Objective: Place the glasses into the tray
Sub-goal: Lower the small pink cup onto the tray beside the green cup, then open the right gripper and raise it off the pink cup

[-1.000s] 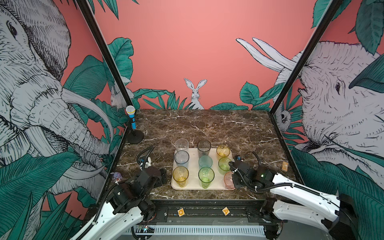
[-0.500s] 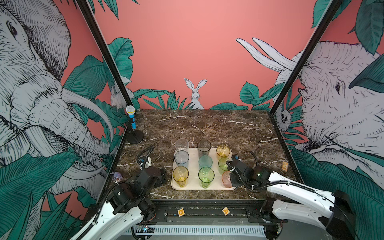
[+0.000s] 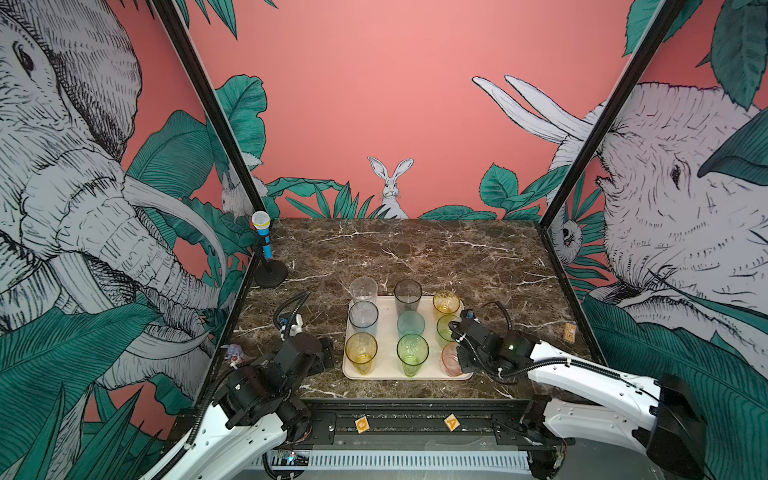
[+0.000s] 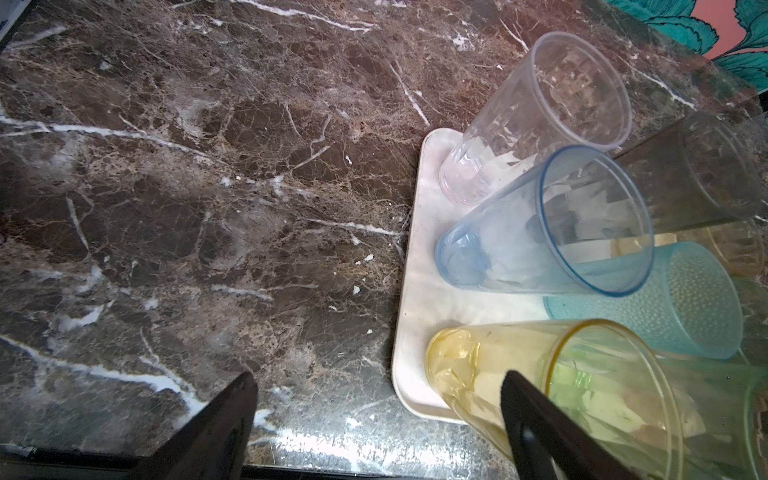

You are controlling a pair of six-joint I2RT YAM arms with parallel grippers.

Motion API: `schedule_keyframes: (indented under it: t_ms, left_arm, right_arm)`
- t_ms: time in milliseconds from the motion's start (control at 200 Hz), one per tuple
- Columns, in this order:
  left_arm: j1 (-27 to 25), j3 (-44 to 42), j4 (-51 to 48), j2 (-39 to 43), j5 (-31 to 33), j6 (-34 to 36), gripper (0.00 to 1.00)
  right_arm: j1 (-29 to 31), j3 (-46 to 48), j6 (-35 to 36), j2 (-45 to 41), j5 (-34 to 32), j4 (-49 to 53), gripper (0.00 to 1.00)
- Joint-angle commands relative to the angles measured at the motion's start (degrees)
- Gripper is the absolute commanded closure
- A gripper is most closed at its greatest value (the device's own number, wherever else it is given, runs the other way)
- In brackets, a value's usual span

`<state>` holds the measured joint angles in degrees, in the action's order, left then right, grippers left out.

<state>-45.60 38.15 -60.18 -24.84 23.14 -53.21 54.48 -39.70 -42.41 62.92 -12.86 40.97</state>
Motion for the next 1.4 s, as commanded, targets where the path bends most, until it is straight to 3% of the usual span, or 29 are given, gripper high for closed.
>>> schedule_keyframes:
  t_ms: [0, 235, 555, 690, 850, 1195, 1395]
  left_arm:
    - [-0.1, -1.0, -1.6, -0.4, 0.4, -1.5, 0.08]
    - [-0.1, -1.1, -1.5, -0.4, 0.4, -1.4, 0.08]
    - [-0.1, -1.2, -1.4, -0.4, 0.4, -1.3, 0.08]
    - [-0.1, -1.1, -0.9, -0.1, -0.3, -1.6, 0.07]
    - [-0.1, -0.2, 0.7, 0.5, 0.0, -0.8, 0.07]
    - [-0.1, 4.1, 5.6, -2.4, 8.9, 6.2, 0.07]
    - [-0.1, 4.1, 15.1, -3.4, 19.0, 17.4, 0.03]
  right_arm:
    - [0.4, -1.2, -0.6, 1.3, -0.5, 0.1, 0.96]
    - [0.4, -2.1, -0.5, 3.0, -0.5, 0.9, 0.93]
    - [0.5, -3.7, -0.3, 3.7, 0.1, 2.5, 0.72]
    - [0.4, -4.7, 0.6, 2.8, 0.1, 3.2, 0.57]
    - [0.4, -7.0, 2.3, 1.1, -0.6, 5.5, 0.50]
    - [0.3, -15.3, 8.9, -6.1, -6.6, 11.1, 0.43]
    - [0.2, -15.8, 17.1, -10.6, -15.5, 5.4, 0.33]
